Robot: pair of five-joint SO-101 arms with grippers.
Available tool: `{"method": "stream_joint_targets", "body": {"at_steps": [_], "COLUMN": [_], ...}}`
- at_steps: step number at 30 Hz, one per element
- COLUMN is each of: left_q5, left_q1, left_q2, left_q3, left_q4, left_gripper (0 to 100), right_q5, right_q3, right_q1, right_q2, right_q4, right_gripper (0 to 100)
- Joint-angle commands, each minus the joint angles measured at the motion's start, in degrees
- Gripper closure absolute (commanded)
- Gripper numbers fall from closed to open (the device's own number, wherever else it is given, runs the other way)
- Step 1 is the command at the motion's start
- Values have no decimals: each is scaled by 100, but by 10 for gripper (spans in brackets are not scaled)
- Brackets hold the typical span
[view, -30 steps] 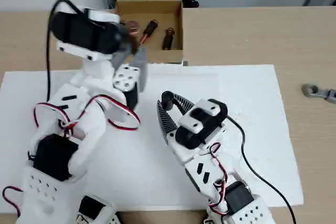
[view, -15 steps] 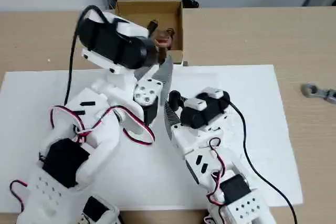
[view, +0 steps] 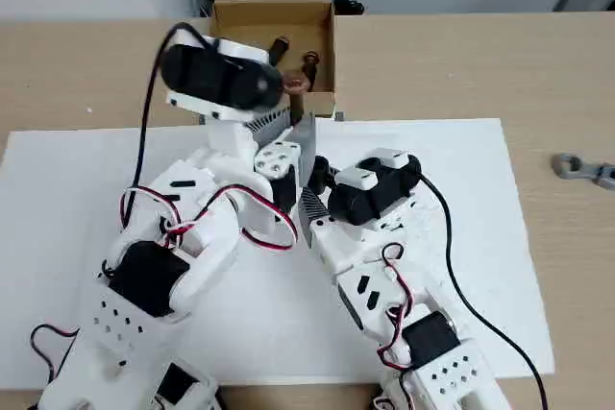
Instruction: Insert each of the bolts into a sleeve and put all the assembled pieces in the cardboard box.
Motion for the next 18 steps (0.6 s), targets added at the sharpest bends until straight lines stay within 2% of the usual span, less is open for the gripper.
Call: {"method": "stream_joint_targets", "body": {"at_steps": [1,18], "left_q5": [141,343], "left_q1": [-53,158], "left_q2": [-88,-35], "left_q3": [-40,-31], "left_q4": [-246,-246], "left_gripper": [995,995], "right_q5": [-44,-44], "right_q3": [-484,-519], "right_q1": [40,40], "right_q2": [4,13], "right_q4": [-40,-40], "right_gripper": [997,997]}}
